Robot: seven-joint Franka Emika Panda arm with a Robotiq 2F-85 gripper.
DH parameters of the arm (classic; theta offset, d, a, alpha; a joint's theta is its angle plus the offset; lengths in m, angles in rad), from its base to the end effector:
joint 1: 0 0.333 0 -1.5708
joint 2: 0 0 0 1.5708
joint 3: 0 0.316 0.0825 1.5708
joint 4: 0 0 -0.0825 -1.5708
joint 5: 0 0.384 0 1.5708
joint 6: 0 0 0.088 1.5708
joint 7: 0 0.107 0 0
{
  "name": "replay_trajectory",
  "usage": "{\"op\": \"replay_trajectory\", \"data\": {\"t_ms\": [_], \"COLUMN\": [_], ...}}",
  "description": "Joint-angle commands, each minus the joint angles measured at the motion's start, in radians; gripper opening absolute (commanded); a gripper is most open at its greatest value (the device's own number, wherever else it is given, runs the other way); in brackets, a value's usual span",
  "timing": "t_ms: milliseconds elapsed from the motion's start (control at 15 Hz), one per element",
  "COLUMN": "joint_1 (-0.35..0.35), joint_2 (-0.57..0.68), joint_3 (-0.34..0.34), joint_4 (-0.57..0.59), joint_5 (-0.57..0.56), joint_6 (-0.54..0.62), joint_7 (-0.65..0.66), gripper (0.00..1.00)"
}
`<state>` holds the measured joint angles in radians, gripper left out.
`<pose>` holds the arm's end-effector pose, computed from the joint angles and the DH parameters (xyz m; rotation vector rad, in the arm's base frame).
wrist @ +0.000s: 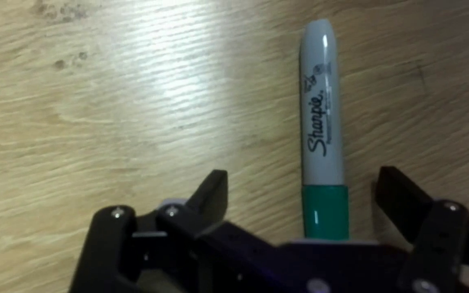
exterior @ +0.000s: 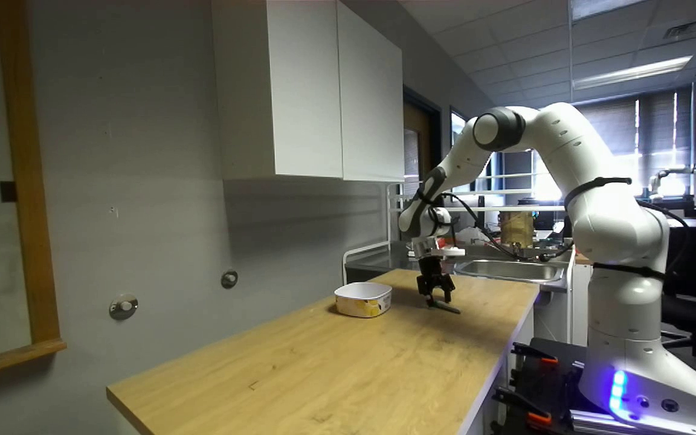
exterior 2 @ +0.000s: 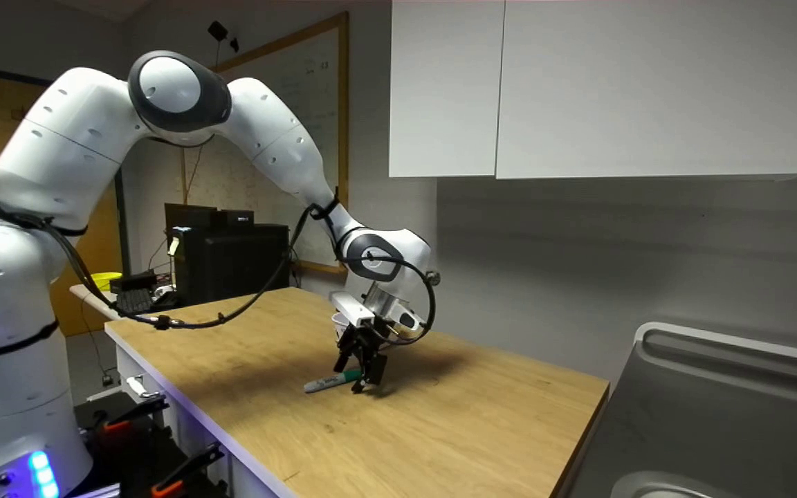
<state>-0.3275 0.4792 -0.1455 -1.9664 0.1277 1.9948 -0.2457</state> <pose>0.5039 -0.2488 0.2014 -2.8621 0.4401 0.5932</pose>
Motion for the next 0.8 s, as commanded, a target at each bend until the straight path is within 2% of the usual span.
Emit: {"op": "replay_trajectory", "data": {"t_ms": [0,533,733], "joint_1": [-0.003,0.004,0.015], "joint_2": [-0.059,-0.129,-0.133], "joint_3": [-0.001,-0.013,-0.017], "joint_4": [-0.068,-0.093,-0.088], "joint_5": [0.014,0.009,-0.015], "joint_6": [0.026,0.002,0.005], "joint_7": [-0.024,-0.016,-0.005], "gripper": [0.67,0.05,0.0]}}
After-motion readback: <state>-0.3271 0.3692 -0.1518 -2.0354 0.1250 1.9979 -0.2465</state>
